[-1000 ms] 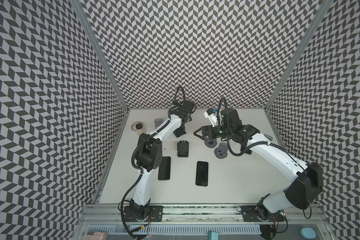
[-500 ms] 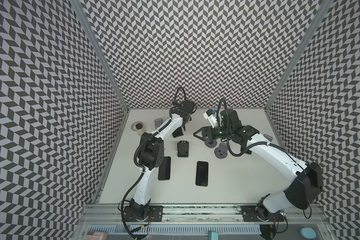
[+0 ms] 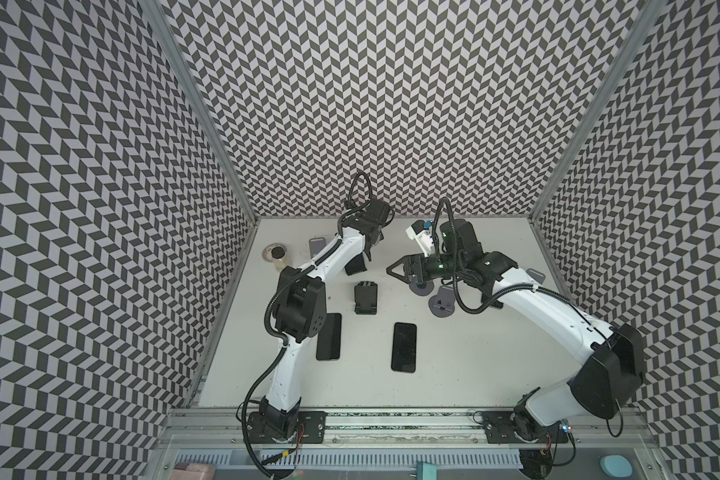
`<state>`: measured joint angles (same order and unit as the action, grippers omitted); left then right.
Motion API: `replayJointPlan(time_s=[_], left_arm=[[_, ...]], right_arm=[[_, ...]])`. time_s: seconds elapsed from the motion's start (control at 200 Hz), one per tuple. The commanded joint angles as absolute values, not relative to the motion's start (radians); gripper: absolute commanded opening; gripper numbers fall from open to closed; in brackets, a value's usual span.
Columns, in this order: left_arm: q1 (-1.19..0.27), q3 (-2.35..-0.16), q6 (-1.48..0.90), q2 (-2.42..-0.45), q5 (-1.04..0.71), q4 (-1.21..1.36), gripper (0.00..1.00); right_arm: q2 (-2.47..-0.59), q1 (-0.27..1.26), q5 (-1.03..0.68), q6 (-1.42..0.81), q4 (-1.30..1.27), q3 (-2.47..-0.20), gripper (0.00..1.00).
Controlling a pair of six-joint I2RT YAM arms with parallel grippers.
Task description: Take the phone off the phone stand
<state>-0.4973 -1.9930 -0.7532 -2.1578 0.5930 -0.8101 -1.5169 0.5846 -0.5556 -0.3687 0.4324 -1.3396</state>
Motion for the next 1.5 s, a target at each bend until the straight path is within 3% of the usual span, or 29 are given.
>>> replayJointPlan(time_s=[0.0,0.541,1.492], left_arm=[[-0.500,-1.975,-0.747,-2.094,0.645,-0.801,1.00],[-0.446,-1.857,-0.696,-2.061,0.607,-0.747,1.00],[-0.425,-1.862,-0.575,-2.125,0.538,-0.664,0.97]], right_arm=[[-1.498,0.594,-0.569,-0.375,0.380,-1.330,0.83],[-1.511,0.597,-0.576,-0.377,0.387,-1.327,0.83],[-1.545,0.597,-0.580,-0.376,0.388,-1.336,0.83]])
